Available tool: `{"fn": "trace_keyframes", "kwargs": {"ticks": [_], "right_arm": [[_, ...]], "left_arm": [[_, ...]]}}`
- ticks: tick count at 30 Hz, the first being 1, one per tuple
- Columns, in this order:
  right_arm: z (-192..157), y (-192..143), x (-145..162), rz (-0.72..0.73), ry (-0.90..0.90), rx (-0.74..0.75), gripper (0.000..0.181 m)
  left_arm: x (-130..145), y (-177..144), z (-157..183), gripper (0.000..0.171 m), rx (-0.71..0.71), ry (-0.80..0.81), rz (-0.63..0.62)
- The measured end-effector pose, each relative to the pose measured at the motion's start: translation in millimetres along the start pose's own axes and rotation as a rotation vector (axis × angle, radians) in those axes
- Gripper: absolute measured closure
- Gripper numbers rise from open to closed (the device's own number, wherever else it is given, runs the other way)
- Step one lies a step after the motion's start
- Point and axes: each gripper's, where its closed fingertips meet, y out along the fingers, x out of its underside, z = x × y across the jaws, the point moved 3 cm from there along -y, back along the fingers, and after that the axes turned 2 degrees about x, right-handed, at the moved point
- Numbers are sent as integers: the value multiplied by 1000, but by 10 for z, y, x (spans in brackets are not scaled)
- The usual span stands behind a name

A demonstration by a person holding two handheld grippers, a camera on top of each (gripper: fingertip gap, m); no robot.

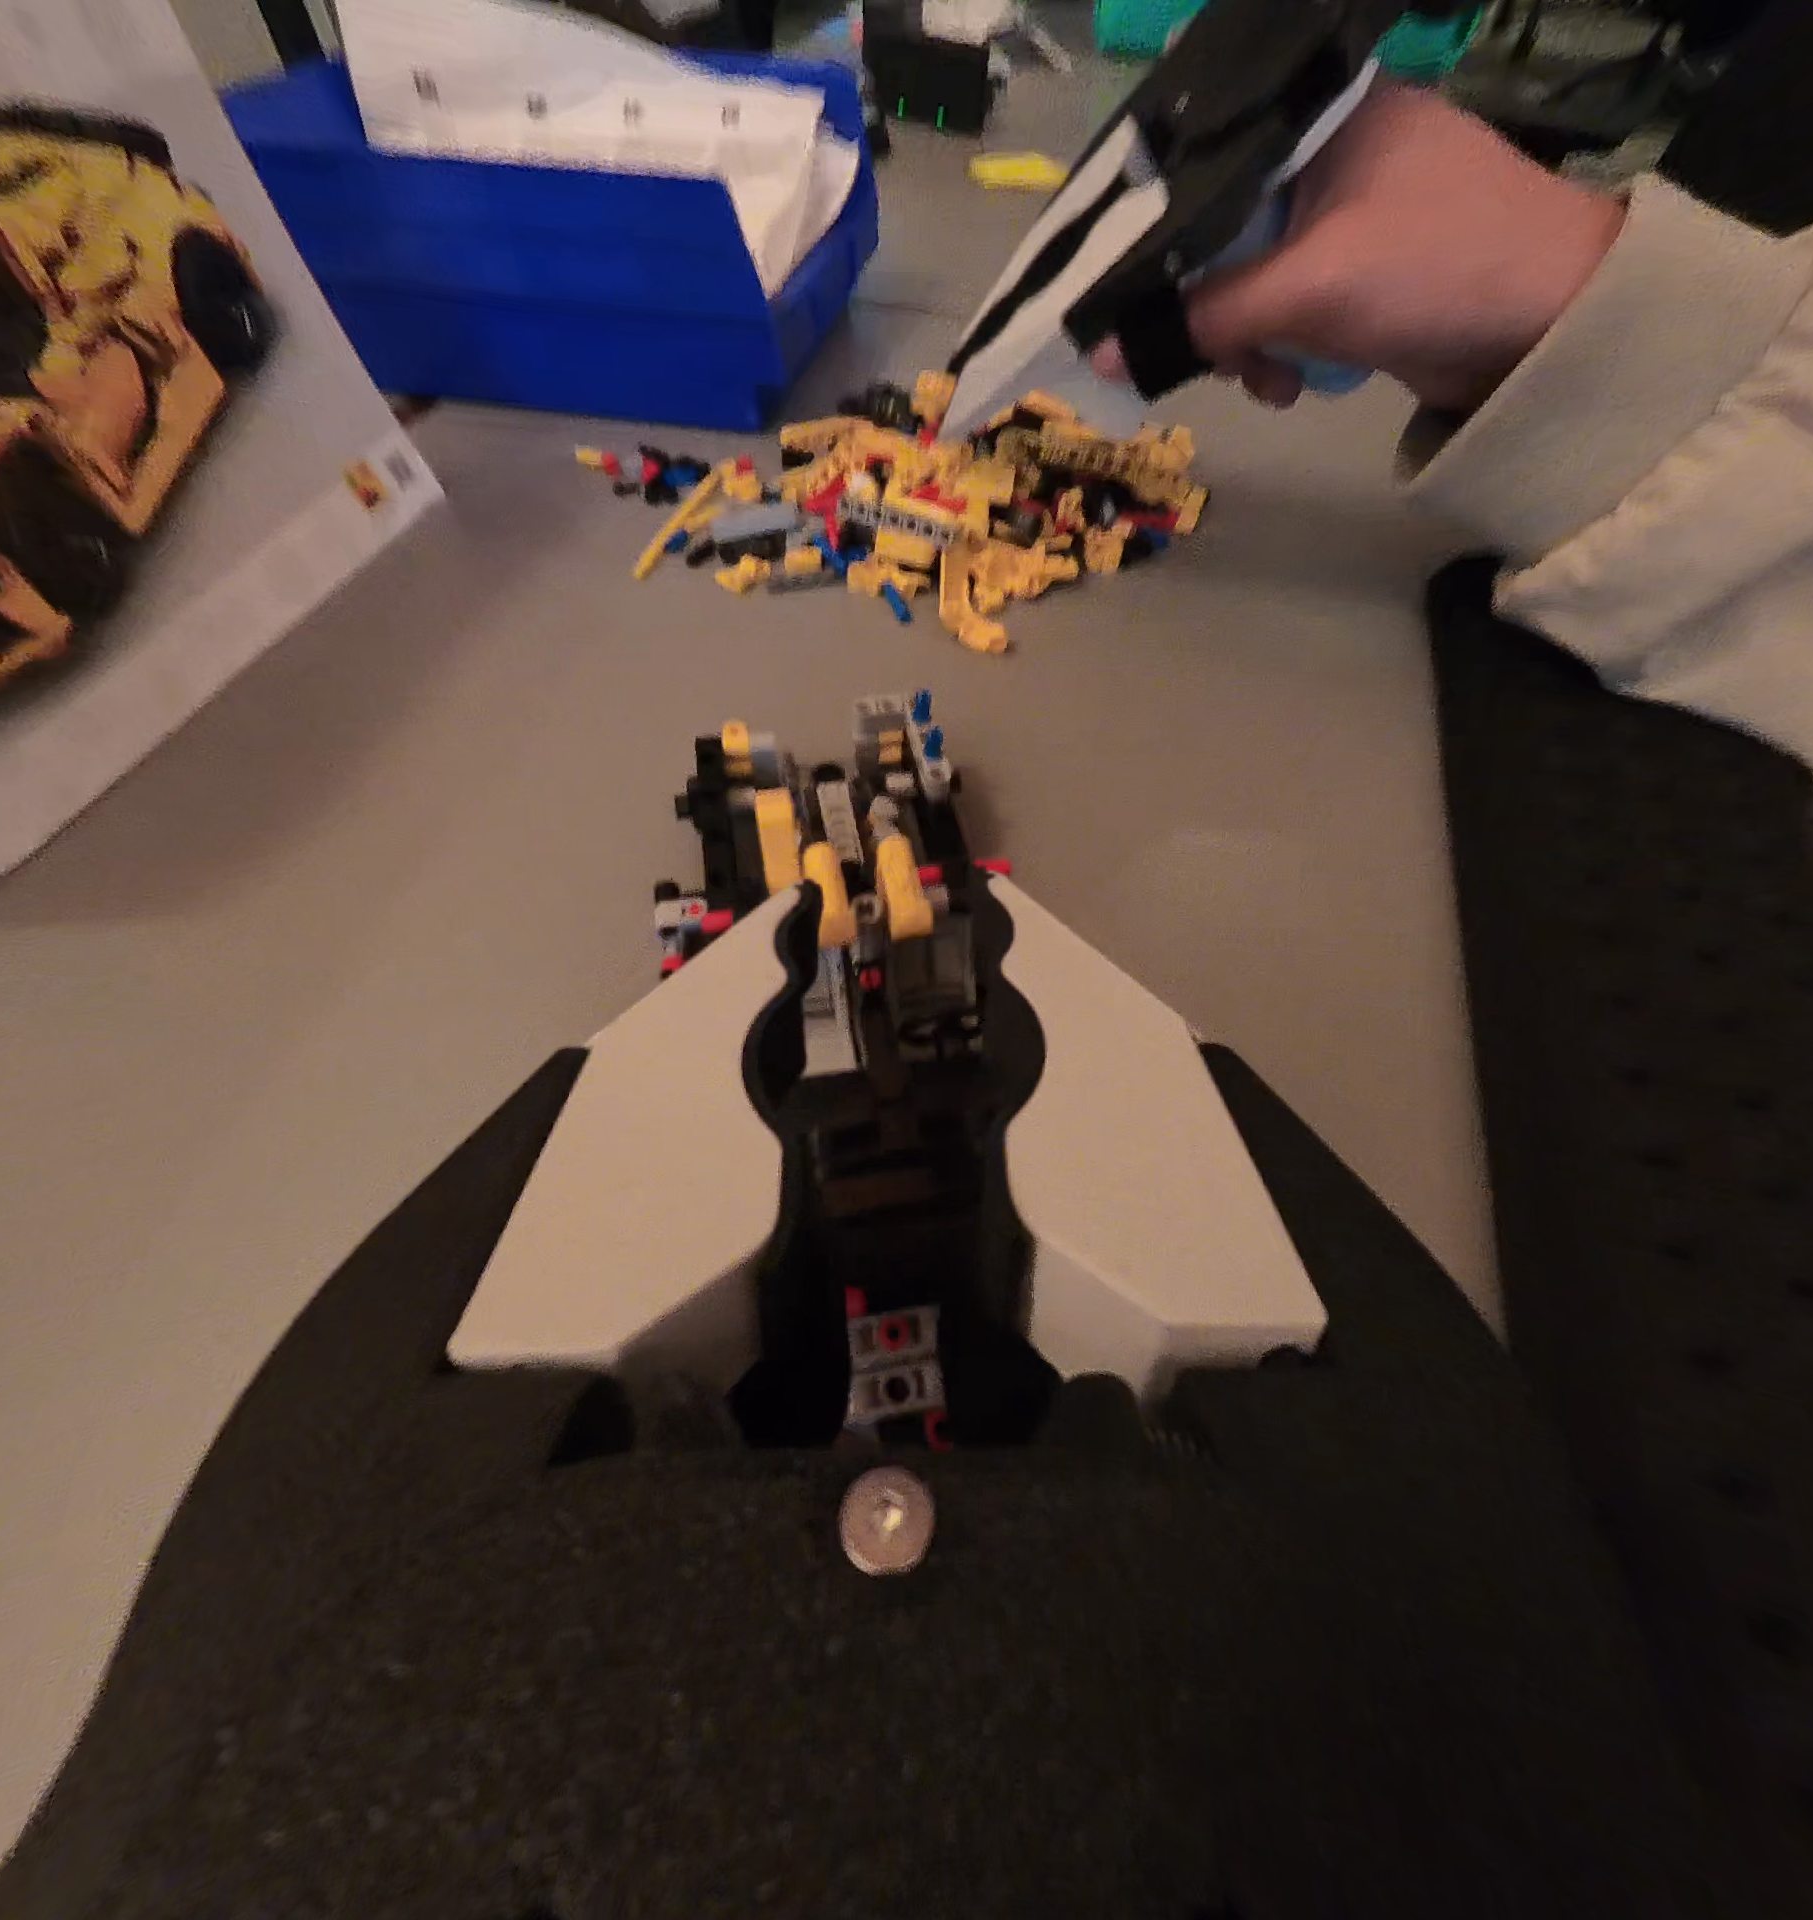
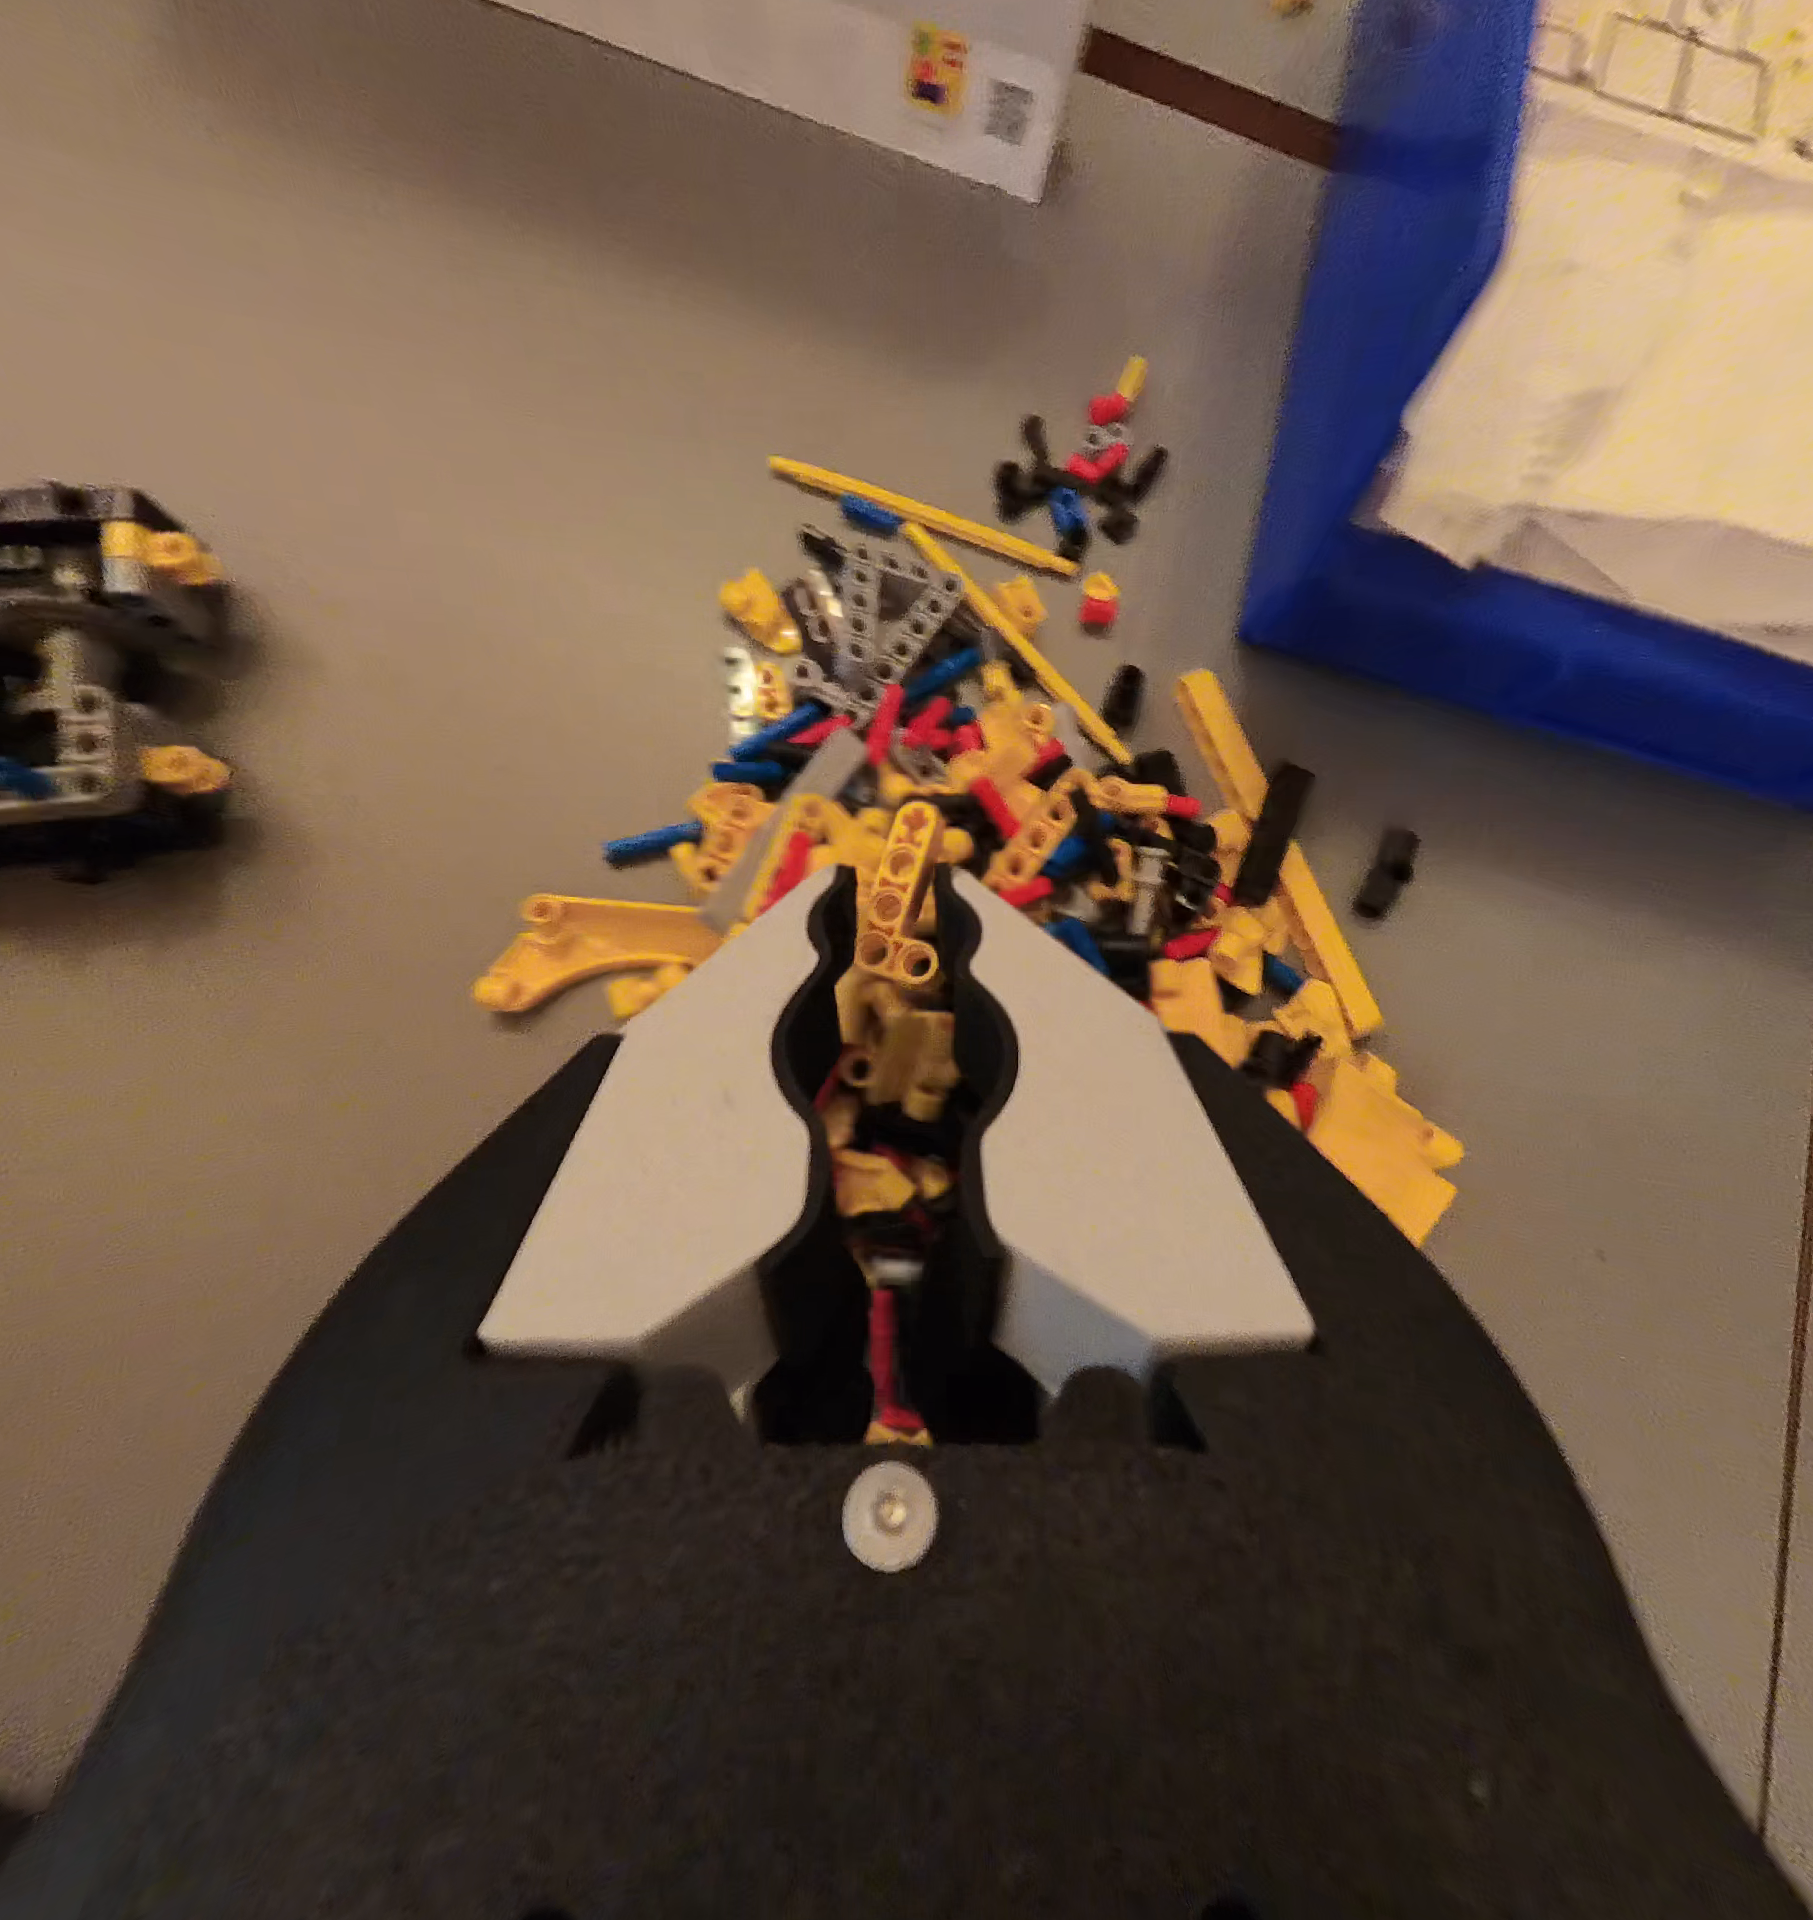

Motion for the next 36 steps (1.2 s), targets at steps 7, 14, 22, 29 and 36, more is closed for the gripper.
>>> {"fn": "trace_keyframes", "kwargs": {"ticks": [7,14,22,29,36], "right_arm": [[-205,-114,-317,237,74,-158,150],[-2051,-299,-430,328,-323,-930,135],[-2091,-123,-596,249,-745,-961,145],[-2254,-68,-527,296,-708,-1162,165],[-2267,-26,-483,334,-734,-1141,173]], "left_arm": [[60,53,-34,148,-8,-36,-7],[22,20,-6,146,30,-20,22],[4,-10,-99,139,-41,-21,5],[62,-7,-147,149,4,-44,0],[102,98,-101,160,18,34,-36]]}}
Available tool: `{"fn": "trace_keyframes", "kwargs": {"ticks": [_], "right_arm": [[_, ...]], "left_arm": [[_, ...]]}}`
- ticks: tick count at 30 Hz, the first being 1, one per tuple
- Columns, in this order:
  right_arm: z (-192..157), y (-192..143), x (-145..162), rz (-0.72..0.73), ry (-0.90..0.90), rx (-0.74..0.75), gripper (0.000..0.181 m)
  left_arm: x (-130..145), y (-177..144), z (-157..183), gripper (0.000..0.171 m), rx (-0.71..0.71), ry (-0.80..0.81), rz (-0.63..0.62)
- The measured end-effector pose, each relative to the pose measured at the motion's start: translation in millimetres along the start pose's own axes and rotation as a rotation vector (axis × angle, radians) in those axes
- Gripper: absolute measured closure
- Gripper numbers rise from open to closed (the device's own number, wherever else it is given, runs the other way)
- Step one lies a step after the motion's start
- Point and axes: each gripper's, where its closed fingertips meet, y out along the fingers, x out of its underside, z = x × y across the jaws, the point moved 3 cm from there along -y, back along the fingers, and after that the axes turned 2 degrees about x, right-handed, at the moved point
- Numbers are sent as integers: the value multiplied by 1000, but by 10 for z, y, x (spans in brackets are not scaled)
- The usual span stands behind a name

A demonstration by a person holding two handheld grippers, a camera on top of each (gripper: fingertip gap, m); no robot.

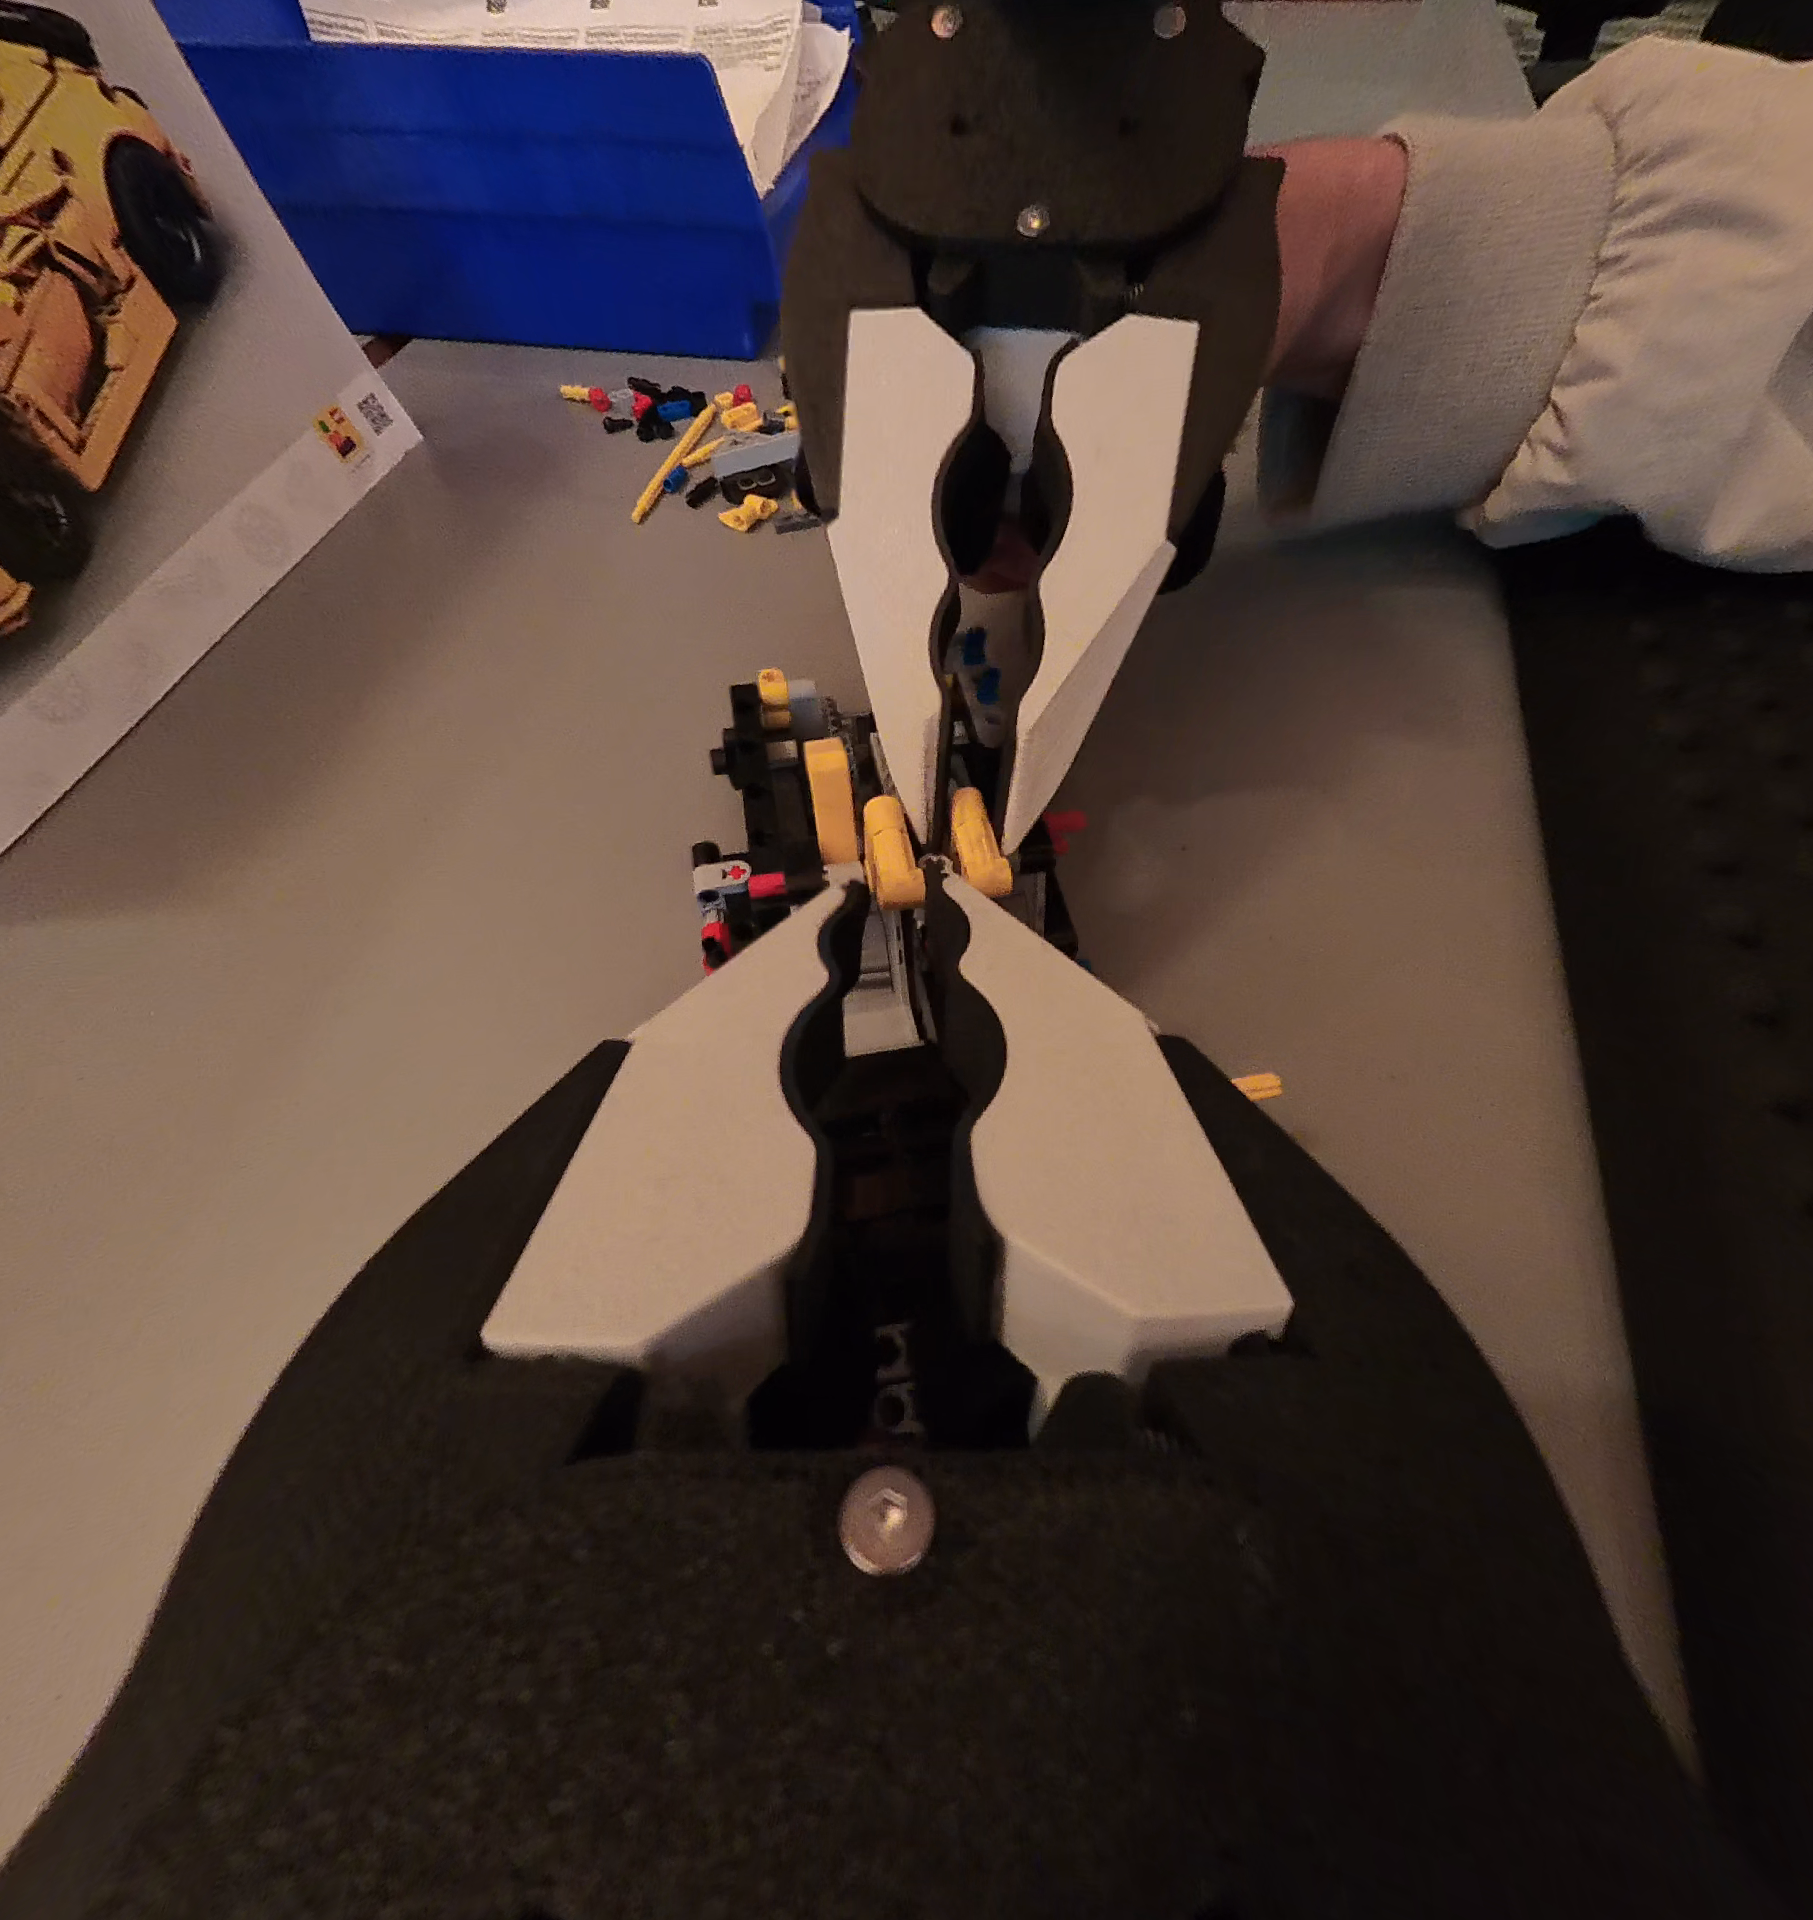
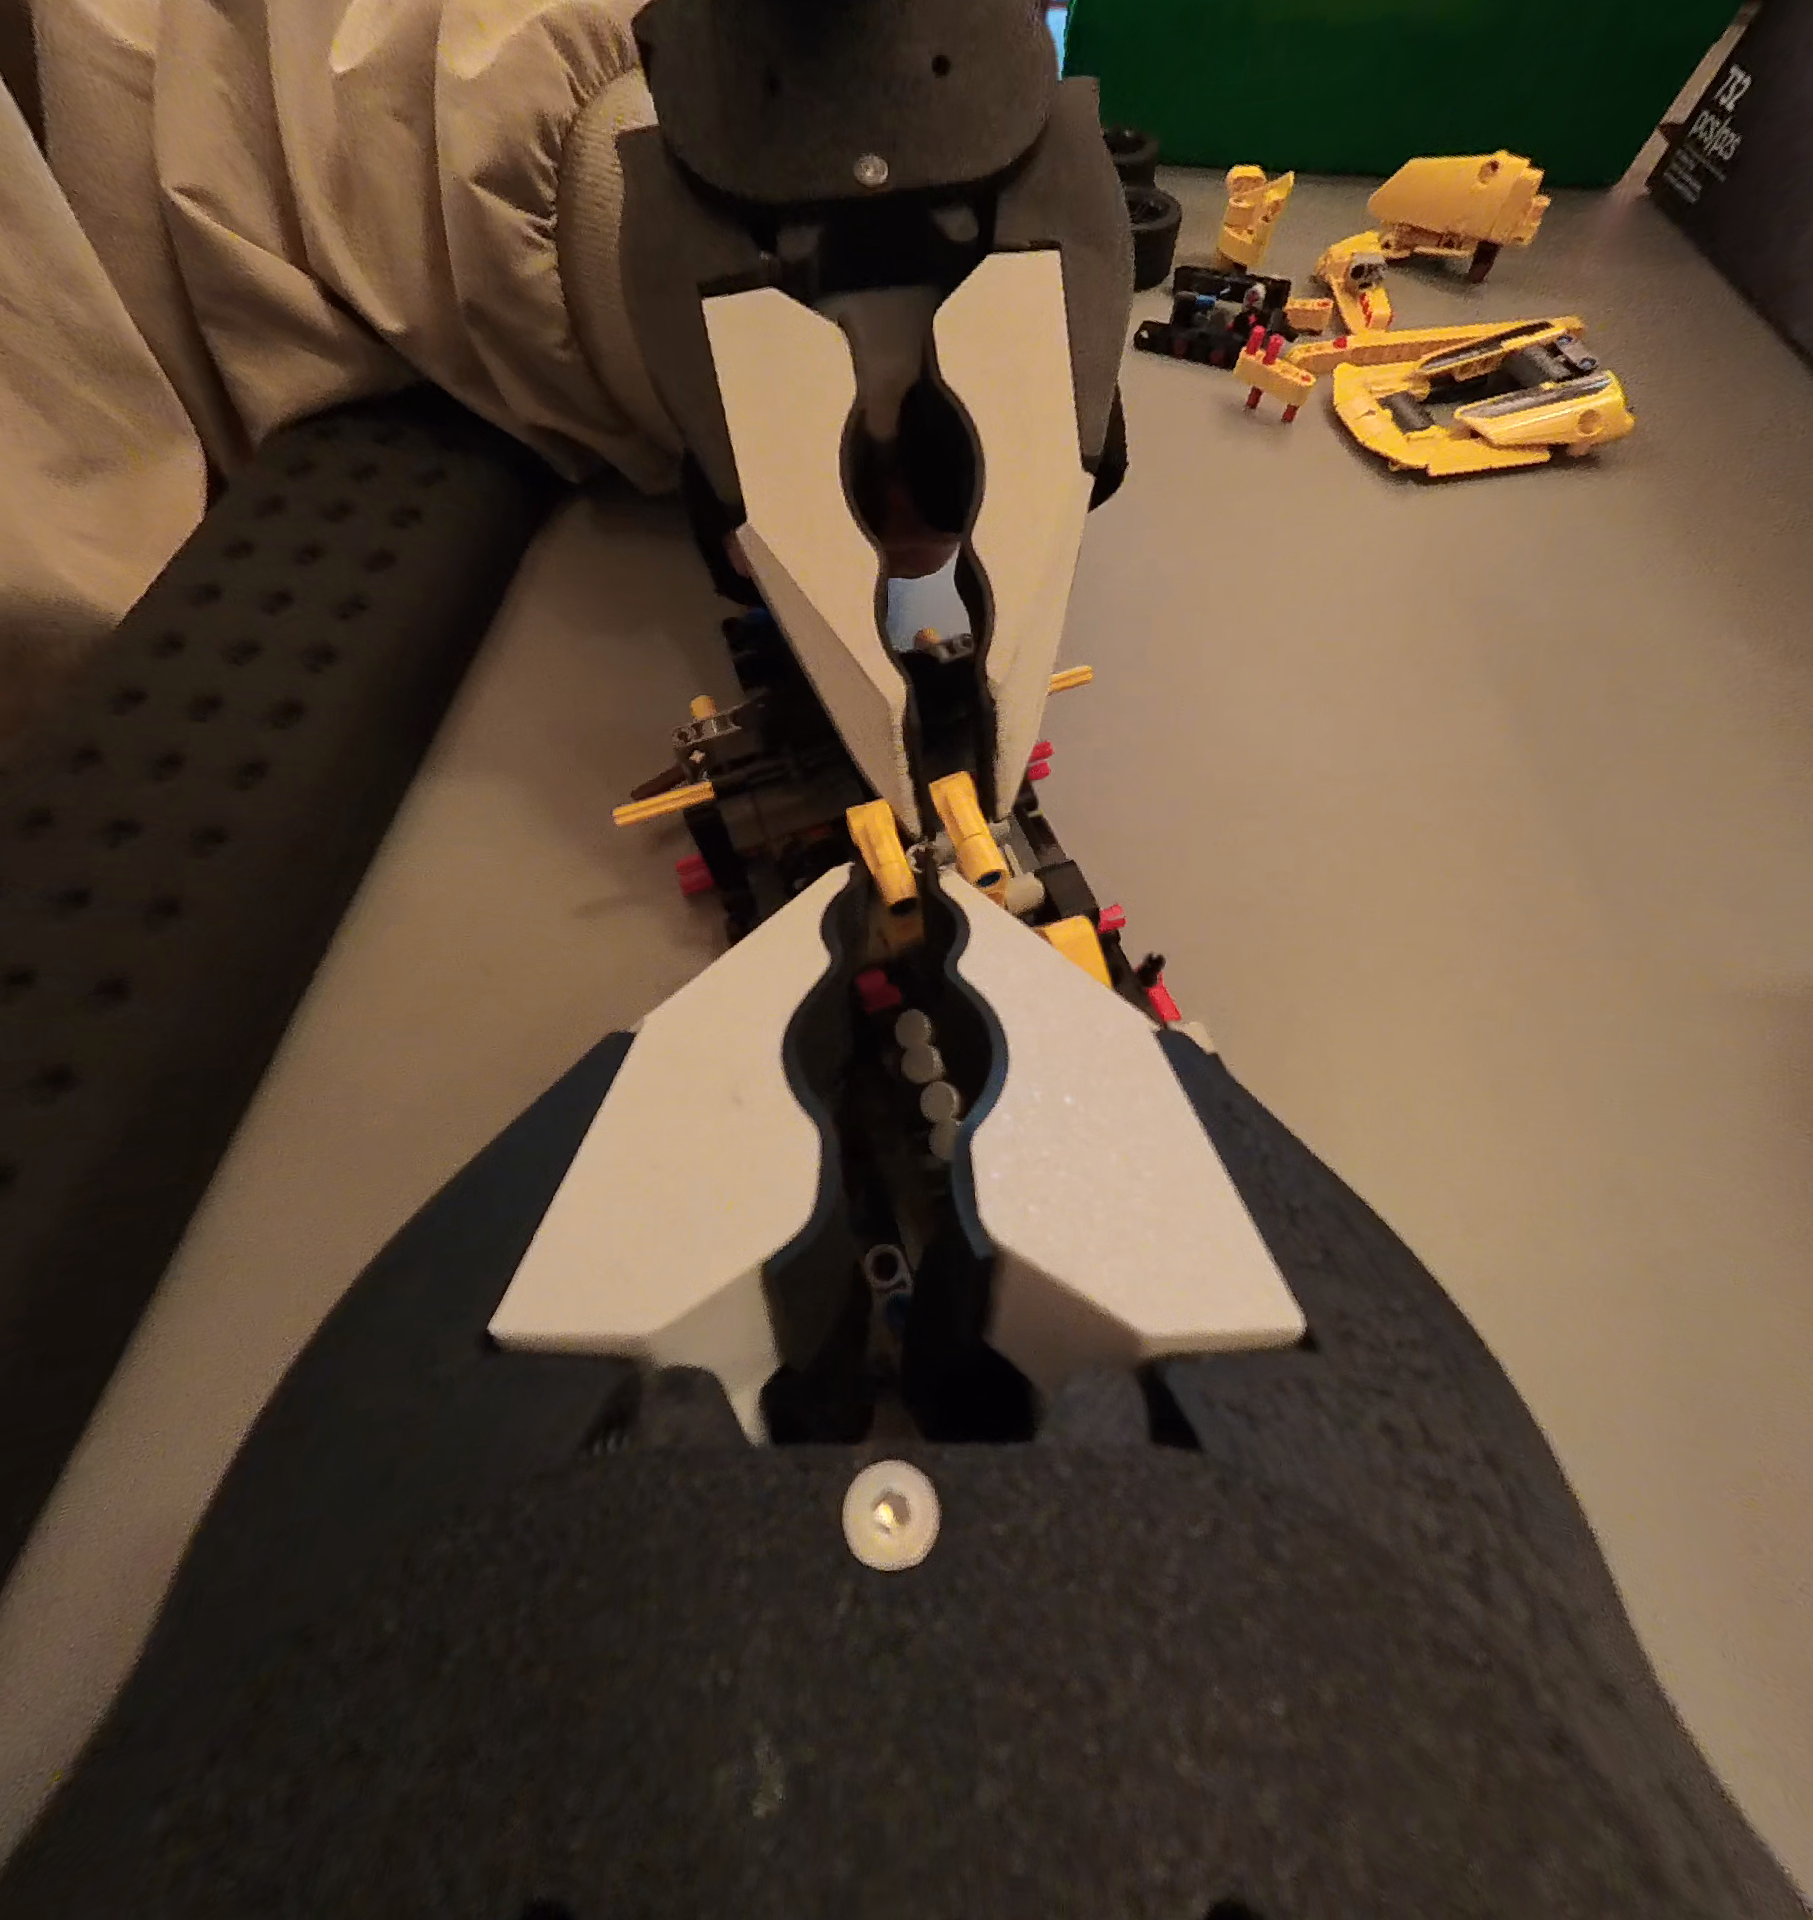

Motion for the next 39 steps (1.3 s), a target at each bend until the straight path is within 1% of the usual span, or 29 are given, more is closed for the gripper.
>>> {"fn": "trace_keyframes", "kwargs": {"ticks": [1,4,8,10,12,15,17,20,22,24,26,27,28,29,31,33,36,39], "right_arm": [[-1,-1,4,9,-3,-4,173],[-7,0,15,41,-18,-6,173],[-4,-22,25,19,6,-18,174],[-9,-28,31,19,24,-40,174],[-34,-15,29,30,38,-56,174],[8,-74,59,15,49,-27,174],[84,-158,104,8,90,14,174],[72,-148,107,56,106,16,174],[38,-109,84,49,90,19,174],[15,-66,59,51,82,19,174],[-8,-34,41,58,67,25,174],[-22,-34,33,57,59,24,173],[-42,-40,15,57,55,20,167],[-65,-57,-37,83,57,14,163],[-91,-107,-164,151,64,10,162],[-84,-130,-233,176,73,21,165],[-89,-115,-251,178,61,22,173],[-113,-57,-211,156,80,-6,172]], "left_arm": [[-1,1,7,163,2,6,0],[-10,8,15,163,1,22,3],[-25,27,10,163,7,40,8],[-18,20,23,164,15,75,5],[-4,-3,38,164,40,77,3],[48,-160,-18,164,49,55,7],[46,-295,-121,165,30,13,41],[-96,-410,-137,165,41,-3,120],[-161,-381,-88,165,39,6,151],[-125,-278,51,164,66,70,108],[-101,-196,111,164,46,127,75],[-110,-177,136,164,51,131,75],[-124,-167,157,164,64,125,82],[-136,-166,160,164,65,122,89],[-148,-182,164,164,69,125,99],[-163,-193,165,164,71,118,113],[-167,-192,181,164,77,126,117],[-165,-185,195,164,83,128,116]]}}
